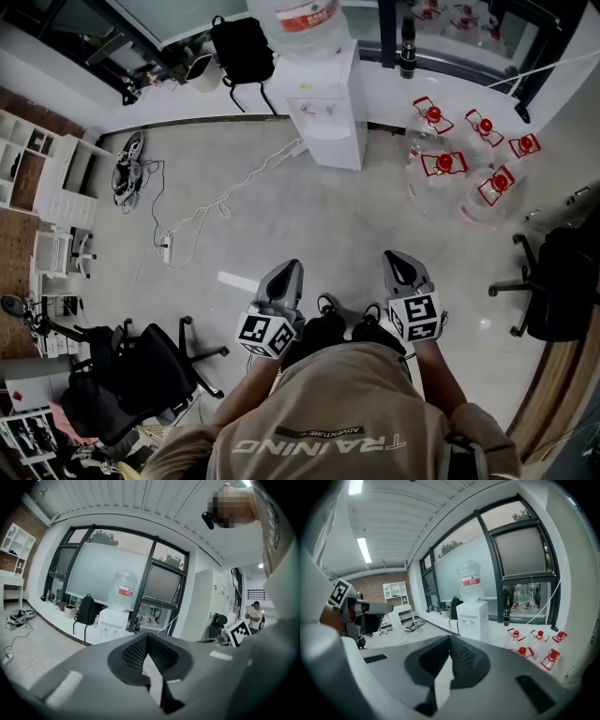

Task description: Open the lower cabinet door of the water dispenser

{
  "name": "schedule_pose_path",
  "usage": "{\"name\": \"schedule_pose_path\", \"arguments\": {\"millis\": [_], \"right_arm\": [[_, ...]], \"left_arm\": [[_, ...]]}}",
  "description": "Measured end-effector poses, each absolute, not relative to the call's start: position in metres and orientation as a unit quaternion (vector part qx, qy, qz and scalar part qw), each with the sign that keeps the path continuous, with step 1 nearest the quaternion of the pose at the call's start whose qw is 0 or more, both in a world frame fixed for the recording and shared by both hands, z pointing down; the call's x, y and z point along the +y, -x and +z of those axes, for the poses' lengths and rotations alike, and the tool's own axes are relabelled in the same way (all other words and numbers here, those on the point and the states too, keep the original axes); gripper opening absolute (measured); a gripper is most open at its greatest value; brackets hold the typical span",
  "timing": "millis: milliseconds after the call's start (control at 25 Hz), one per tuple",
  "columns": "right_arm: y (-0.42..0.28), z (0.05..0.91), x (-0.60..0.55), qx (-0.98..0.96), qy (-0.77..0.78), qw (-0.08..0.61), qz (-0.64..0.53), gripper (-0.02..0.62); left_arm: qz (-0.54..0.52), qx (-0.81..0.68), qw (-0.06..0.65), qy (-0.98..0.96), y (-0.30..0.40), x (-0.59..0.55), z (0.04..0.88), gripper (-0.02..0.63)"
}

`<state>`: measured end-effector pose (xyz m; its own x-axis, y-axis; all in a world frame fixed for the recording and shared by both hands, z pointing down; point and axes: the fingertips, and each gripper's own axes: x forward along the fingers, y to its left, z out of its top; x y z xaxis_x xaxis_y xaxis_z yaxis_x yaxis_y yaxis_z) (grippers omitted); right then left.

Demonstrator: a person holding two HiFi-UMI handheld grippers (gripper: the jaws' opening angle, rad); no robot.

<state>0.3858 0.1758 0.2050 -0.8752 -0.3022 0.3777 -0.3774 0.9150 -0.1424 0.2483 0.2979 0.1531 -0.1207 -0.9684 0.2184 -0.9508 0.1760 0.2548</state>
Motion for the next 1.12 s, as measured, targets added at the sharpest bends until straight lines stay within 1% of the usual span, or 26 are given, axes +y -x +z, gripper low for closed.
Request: {"name": "schedule_pose_path", "arguments": {"millis": [320,440,560,680,800,1000,1120], "right_arm": [[-0.342,0.190,0.144,-0.957,-0.217,0.176,0.075,0.009],[-0.324,0.173,0.130,-0.954,-0.243,0.162,0.065,0.009],[-0.289,0.162,0.124,-0.953,-0.257,0.152,0.054,0.009],[-0.256,0.155,0.123,-0.952,-0.268,0.136,0.060,0.009],[-0.242,0.154,0.120,-0.947,-0.283,0.128,0.083,0.009],[-0.217,0.163,0.115,-0.942,-0.280,0.166,0.085,0.009],[-0.197,0.166,0.108,-0.943,-0.272,0.166,0.091,0.009]], "left_arm": [[-0.013,-0.731,0.145,-0.666,-0.187,0.251,0.164,0.003],[-0.006,-0.716,0.120,-0.688,-0.162,0.227,0.152,0.003],[0.018,-0.696,0.099,-0.711,-0.128,0.211,0.145,0.003],[0.029,-0.684,0.104,-0.721,-0.095,0.205,0.156,0.003],[0.021,-0.680,0.124,-0.723,-0.076,0.198,0.164,0.003],[0.035,-0.667,0.124,-0.733,-0.061,0.195,0.164,0.003],[0.030,-0.671,0.140,-0.728,-0.047,0.191,0.175,0.003]]}}
